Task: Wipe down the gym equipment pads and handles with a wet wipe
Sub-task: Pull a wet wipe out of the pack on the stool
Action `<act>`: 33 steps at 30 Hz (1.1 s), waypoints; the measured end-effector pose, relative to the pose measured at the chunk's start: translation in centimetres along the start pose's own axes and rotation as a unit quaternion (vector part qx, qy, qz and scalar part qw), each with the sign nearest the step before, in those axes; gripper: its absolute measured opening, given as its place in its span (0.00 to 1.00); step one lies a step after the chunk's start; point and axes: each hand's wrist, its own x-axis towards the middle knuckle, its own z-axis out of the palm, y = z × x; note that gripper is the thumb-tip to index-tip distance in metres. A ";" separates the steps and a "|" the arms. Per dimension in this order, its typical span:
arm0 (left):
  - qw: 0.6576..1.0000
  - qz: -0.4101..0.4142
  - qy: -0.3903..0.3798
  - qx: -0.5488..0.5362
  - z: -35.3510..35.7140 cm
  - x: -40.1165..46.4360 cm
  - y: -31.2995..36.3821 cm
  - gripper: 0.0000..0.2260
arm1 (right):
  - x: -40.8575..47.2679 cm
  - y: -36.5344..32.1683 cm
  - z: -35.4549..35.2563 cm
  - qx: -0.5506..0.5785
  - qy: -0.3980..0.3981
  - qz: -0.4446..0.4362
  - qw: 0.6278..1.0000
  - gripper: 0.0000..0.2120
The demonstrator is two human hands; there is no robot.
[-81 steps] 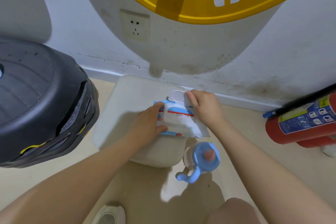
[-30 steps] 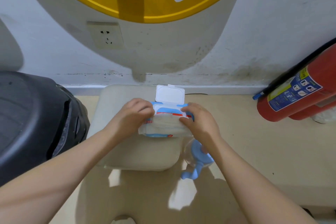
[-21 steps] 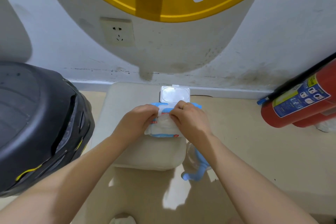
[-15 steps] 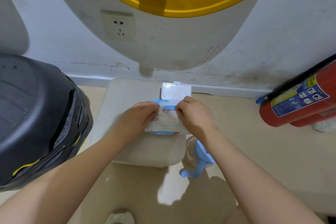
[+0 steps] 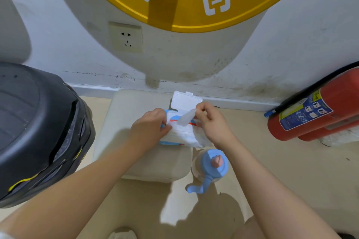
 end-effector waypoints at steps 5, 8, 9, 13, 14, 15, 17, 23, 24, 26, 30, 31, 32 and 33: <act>1.000 0.011 -0.013 0.022 -0.5 0.2 0.1 0.18 | 0.2 -3.9 -2.6 0.222 0.030 -0.003 0.974 0.12; 0.999 0.049 0.002 0.001 -1.3 0.7 1.1 0.08 | -0.2 -4.6 -3.6 0.193 0.051 -0.017 0.980 0.13; 0.998 0.059 0.006 -0.008 -1.4 1.0 1.6 0.06 | -0.4 -4.4 -3.9 0.195 0.070 -0.011 0.978 0.13; 0.995 0.086 -0.059 0.000 -1.2 2.0 4.1 0.09 | -1.2 -3.1 -4.8 0.282 0.147 0.055 0.946 0.13; 0.992 0.094 -0.079 0.008 -0.8 2.0 4.6 0.12 | -1.3 -2.7 -4.8 0.304 0.160 0.080 0.936 0.12; 0.991 0.106 -0.081 0.015 -0.2 1.9 4.8 0.14 | -1.4 -2.2 -4.9 0.313 0.172 0.103 0.928 0.12; 0.992 0.097 -0.080 0.019 0.8 1.7 5.0 0.18 | -1.6 -1.2 -4.9 0.312 0.195 0.132 0.920 0.10; 0.986 0.084 -0.102 0.104 -0.4 4.4 4.4 0.25 | -2.1 1.5 -5.3 0.250 0.208 0.173 0.930 0.08; 0.988 0.074 -0.085 0.103 -0.6 5.2 3.8 0.30 | -2.1 1.7 -5.3 0.248 0.211 0.169 0.930 0.08; 0.988 0.032 -0.106 0.110 -0.6 6.4 3.0 0.39 | -2.0 1.7 -5.1 0.259 0.220 0.157 0.928 0.08; 0.993 0.012 -0.112 0.032 -1.2 7.2 3.8 0.30 | -1.6 1.6 -4.8 0.268 0.184 0.146 0.934 0.07; 0.997 0.042 -0.070 0.014 -1.6 6.8 4.1 0.24 | -1.5 1.5 -4.8 0.264 0.173 0.144 0.938 0.07; 0.995 0.092 -0.032 0.009 -2.0 6.1 4.3 0.19 | -1.4 1.5 -4.8 0.264 0.166 0.145 0.939 0.07; 0.988 0.154 -0.016 0.022 -2.2 5.1 4.4 0.18 | -1.4 1.4 -4.8 0.261 0.160 0.146 0.941 0.08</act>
